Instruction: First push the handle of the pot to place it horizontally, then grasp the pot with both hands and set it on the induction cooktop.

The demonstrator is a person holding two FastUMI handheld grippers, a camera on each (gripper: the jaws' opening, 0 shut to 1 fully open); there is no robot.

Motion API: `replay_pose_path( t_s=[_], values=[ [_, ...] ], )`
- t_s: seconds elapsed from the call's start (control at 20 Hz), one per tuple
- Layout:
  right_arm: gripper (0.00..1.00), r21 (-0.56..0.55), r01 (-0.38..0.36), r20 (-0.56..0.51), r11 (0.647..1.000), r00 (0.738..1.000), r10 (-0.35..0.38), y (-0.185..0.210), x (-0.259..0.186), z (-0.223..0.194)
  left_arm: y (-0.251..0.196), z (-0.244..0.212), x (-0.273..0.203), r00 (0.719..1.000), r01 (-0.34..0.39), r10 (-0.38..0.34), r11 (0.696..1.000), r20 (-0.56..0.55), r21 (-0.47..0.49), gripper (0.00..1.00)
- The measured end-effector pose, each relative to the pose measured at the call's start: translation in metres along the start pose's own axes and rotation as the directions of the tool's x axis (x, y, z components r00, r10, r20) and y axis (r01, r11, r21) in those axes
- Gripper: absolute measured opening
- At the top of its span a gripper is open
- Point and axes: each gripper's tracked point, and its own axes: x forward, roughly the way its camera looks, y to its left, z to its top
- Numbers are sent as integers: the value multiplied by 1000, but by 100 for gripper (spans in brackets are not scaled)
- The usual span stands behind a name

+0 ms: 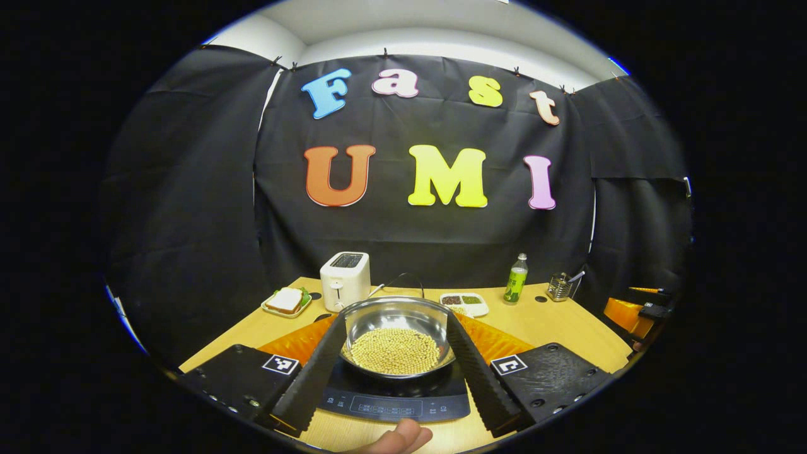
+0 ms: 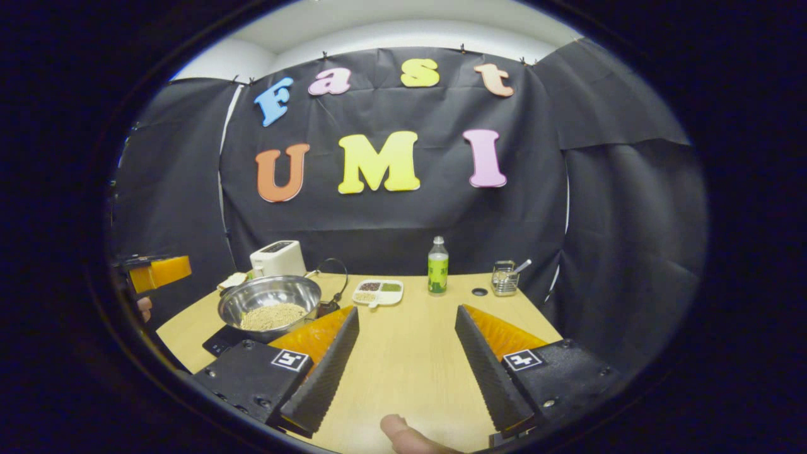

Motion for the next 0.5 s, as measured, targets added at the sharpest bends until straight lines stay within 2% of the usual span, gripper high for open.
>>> replay_pose_path(
  t_s=[0.25, 0.4, 0.5],
  values=[
    [95, -5, 9, 109, 1000, 994, -8, -9, -38, 33, -10, 30, -31, 995, -18, 16, 1000, 98, 20, 95],
    [96, -24, -10, 169, 1000, 985, 14, -7, -64, 47, -10, 46, -52, 985, -46, 43, 999, 169, 12, 94],
    [96, -19, -26, 211, 999, 977, 30, -6, -79, 57, -19, 50, -65, 982, -26, 28, 1000, 189, -9, 94]
  ],
)
